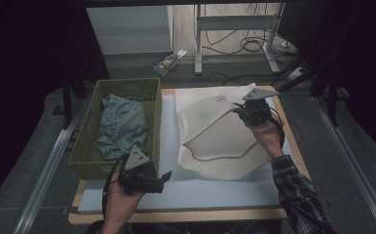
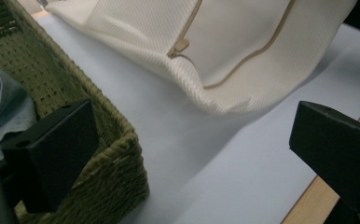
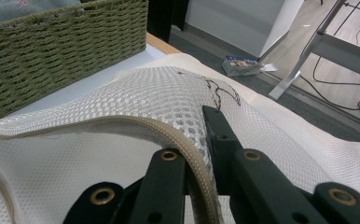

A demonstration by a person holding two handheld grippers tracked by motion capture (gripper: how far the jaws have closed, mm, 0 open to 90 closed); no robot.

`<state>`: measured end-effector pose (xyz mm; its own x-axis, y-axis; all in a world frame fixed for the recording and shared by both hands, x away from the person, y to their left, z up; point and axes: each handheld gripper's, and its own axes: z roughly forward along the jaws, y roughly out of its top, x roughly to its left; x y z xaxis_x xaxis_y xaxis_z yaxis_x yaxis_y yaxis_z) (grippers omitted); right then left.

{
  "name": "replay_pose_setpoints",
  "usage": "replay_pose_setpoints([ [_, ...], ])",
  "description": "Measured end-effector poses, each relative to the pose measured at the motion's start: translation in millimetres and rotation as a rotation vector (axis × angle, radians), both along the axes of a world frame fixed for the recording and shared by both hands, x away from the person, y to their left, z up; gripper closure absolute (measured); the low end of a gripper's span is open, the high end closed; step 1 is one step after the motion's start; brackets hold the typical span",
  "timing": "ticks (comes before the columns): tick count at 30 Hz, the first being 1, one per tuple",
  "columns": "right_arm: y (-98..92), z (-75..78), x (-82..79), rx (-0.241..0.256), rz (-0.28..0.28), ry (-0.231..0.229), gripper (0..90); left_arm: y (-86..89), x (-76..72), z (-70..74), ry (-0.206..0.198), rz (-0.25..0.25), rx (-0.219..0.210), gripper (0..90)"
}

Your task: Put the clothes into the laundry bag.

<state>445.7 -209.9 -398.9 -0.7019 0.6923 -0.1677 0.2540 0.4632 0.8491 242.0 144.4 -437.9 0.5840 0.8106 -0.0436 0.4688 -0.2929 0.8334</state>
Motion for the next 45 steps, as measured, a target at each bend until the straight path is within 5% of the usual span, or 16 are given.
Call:
replay_pose_setpoints([
  [30, -1.0, 0.2, -0.2, 0.006, -0.001, 0.003, 85.0, 35.7, 42.0, 18.2, -0.040, 0.119, 0.088, 2.2],
  [34, -1.3, 0.4, -0.3, 0.006, -0.001, 0.003, 85.0, 41.5, 49.6, 18.0, -0.019, 0.127, 0.080, 2.0],
  [40, -1.8, 0.4, -0.1, 0.006, -0.001, 0.003, 84.9, 48.4, 59.7, 17.2, 0.003, 0.145, 0.137, 1.2],
  [45, -1.5, 0.2, -0.1, 0.005, 0.000, 0.004, 84.9, 55.0, 69.6, 17.7, 0.018, 0.158, 0.127, 0.9],
])
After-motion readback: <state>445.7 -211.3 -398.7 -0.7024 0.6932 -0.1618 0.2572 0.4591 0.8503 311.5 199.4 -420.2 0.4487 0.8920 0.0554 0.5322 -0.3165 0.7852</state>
